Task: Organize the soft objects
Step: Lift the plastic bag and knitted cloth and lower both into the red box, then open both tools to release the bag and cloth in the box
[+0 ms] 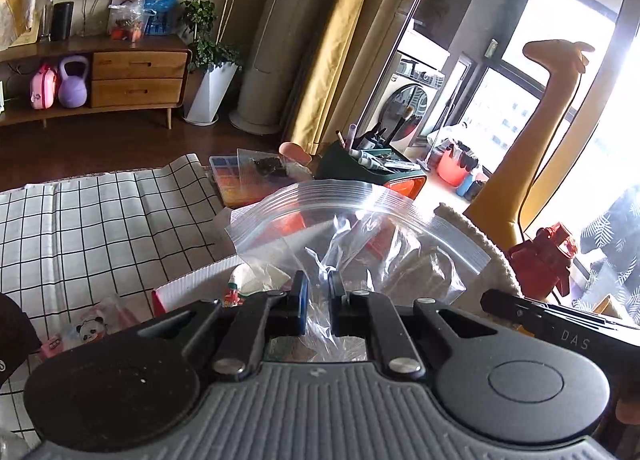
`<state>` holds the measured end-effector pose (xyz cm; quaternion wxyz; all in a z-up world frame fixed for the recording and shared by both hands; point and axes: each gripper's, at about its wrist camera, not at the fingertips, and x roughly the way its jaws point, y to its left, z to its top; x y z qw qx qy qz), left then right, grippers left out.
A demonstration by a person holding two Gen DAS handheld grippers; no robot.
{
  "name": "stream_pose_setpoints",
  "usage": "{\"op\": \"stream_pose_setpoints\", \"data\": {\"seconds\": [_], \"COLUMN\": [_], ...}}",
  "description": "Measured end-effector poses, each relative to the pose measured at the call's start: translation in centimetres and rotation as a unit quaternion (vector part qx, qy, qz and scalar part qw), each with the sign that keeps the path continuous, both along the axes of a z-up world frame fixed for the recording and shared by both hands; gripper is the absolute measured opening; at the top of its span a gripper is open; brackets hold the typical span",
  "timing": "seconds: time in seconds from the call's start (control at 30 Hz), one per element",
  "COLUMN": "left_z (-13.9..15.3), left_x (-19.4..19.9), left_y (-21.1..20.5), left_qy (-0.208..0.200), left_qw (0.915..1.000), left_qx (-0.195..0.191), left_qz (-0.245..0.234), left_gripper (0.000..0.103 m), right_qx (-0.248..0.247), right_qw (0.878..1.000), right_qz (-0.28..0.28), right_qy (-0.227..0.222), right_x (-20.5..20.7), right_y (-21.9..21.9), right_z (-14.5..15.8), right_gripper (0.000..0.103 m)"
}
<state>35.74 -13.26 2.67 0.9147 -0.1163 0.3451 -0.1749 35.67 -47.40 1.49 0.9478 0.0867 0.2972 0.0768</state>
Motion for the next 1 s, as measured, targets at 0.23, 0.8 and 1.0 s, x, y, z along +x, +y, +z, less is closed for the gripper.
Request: {"op": "stream_pose_setpoints", "data": {"seconds": [0.23, 0.8, 1.0], "left_z": [-2.4, -11.2, -12.4], "left_x": [3.7, 7.5, 7.7], "left_y": [-1.8, -2.2, -2.4], "left_qy": [0.008, 0.069, 0.095], "left_qw": [0.9999, 0.9973, 0.9948], "left_qx": [-0.011, 0.024, 0.032], "left_qz": [0.006, -0.002, -0.017], "left_gripper": [0.010, 0.010, 0.010], "right_qx": [0.004, 0.005, 0.006], "right_qw": [1.000, 0.995, 0.995], "right_qz": [-0.012, 0.022, 0.022], "right_qy": [0.021, 0.097, 0.098], "right_x": [2.9, 5.7, 5.5], "right_y": [-0.6, 2.6, 2.4], "right_z": [-2.9, -10.2, -9.8], "right_gripper": [0.008, 0.010, 0.020]}}
